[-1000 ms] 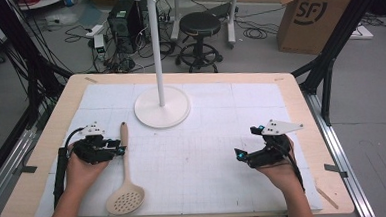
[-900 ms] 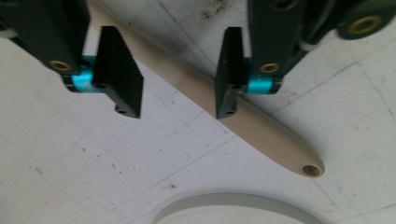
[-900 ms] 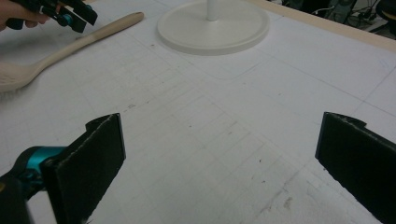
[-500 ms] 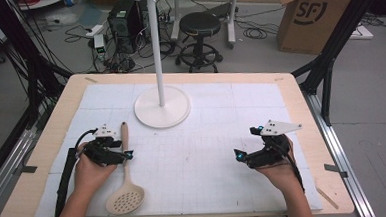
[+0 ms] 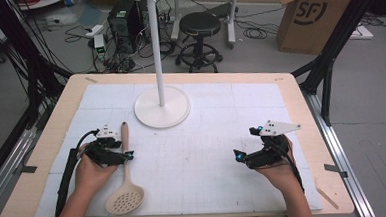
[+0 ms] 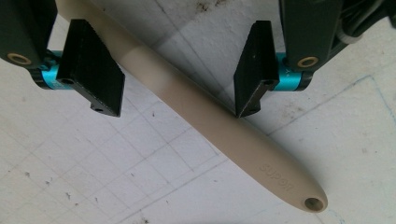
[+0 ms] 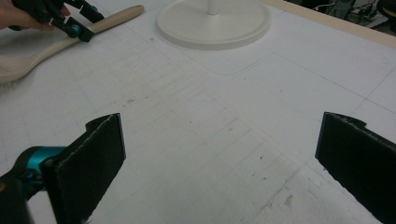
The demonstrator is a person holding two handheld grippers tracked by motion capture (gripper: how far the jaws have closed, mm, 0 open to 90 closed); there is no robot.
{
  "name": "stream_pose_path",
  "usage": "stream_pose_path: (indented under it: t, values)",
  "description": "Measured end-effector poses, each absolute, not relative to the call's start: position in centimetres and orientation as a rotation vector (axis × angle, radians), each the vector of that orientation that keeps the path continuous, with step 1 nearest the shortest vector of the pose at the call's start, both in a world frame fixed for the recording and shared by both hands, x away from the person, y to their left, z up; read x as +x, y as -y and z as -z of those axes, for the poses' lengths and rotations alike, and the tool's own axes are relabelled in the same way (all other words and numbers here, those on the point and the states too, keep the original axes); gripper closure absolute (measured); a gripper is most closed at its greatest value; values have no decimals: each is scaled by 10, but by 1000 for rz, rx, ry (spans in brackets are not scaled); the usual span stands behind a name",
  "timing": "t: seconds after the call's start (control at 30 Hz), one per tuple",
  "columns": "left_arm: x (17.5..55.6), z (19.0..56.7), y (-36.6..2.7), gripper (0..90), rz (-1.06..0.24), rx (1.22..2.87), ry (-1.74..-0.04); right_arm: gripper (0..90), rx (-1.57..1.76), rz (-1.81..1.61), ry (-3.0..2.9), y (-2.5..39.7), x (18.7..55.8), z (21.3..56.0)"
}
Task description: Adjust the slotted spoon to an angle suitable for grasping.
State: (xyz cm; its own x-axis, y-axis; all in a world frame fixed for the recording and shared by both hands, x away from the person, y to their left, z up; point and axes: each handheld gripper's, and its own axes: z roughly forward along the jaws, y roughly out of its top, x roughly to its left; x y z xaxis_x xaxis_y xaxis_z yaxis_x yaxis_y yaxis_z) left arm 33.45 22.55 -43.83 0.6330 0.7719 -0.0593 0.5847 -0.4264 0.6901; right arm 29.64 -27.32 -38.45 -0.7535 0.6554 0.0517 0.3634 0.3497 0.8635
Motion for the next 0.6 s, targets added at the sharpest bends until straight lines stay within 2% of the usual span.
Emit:
stream_pose_path:
  t: [0.23,0.6]
  values:
    - [332,433,-231,486,-282,2198,-1022,3,905,-1360,-2315,274,297,385]
    - [331,430,-231,578,-201,2231,-982,3,905,-1368,-2311,275,296,383]
